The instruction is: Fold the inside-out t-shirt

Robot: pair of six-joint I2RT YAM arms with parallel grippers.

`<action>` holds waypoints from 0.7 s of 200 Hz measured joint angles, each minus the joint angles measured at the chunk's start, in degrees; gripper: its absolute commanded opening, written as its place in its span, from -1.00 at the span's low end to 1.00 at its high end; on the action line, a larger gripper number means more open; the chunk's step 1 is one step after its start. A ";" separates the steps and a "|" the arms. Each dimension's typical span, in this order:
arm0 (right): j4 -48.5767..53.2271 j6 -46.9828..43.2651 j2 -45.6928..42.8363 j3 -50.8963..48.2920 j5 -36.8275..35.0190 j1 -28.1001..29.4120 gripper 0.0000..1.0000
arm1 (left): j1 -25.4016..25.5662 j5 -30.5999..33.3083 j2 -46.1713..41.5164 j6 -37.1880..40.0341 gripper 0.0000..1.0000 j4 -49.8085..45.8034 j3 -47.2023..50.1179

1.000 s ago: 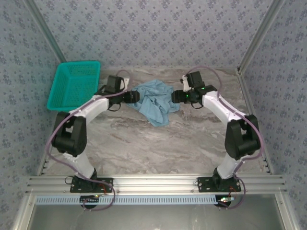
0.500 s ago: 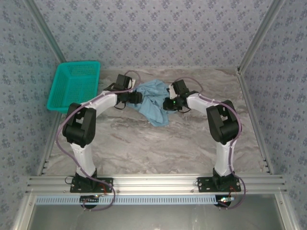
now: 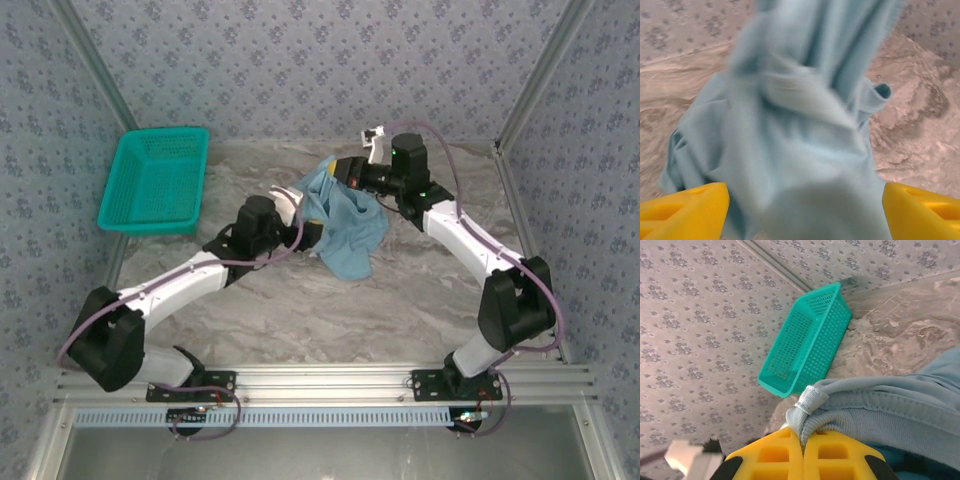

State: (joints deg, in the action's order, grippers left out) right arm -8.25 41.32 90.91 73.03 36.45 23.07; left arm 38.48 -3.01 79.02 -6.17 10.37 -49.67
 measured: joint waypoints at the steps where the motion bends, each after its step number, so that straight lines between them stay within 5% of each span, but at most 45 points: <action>1: -0.04 0.11 0.02 -0.02 0.04 0.02 -0.91 | 0.07 0.07 0.13 0.11 0.60 0.04 -0.02; 52: -1.16 4.42 1.36 -1.01 0.90 0.61 -0.91 | 0.85 6.75 9.75 5.07 0.24 1.53 -5.22; 75: -0.92 4.50 1.33 -1.01 0.87 0.92 -0.91 | 0.44 8.48 12.15 6.45 -0.30 2.14 -6.16; 87: -0.26 4.22 1.33 -1.01 0.72 1.22 -0.86 | 0.00 8.63 12.68 7.26 -1.00 2.27 -6.38; 97: 1.01 3.21 1.33 -0.98 0.26 1.51 -0.67 | -0.61 8.96 12.87 7.21 -1.00 1.88 -6.91; 115: 5.99 -0.74 1.20 -0.68 -1.81 1.73 0.04 | -2.34 9.03 11.76 6.93 -1.00 0.13 -7.02; 140: 16.81 -12.66 -1.92 -1.38 -11.02 1.40 0.31 | -7.69 7.08 4.02 4.70 -1.00 -2.56 -1.51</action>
State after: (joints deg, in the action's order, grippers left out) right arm 8.56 28.67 88.99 71.66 25.43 24.47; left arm 30.79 4.08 83.05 -1.48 7.81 -51.18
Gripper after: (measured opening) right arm 0.622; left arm 0.049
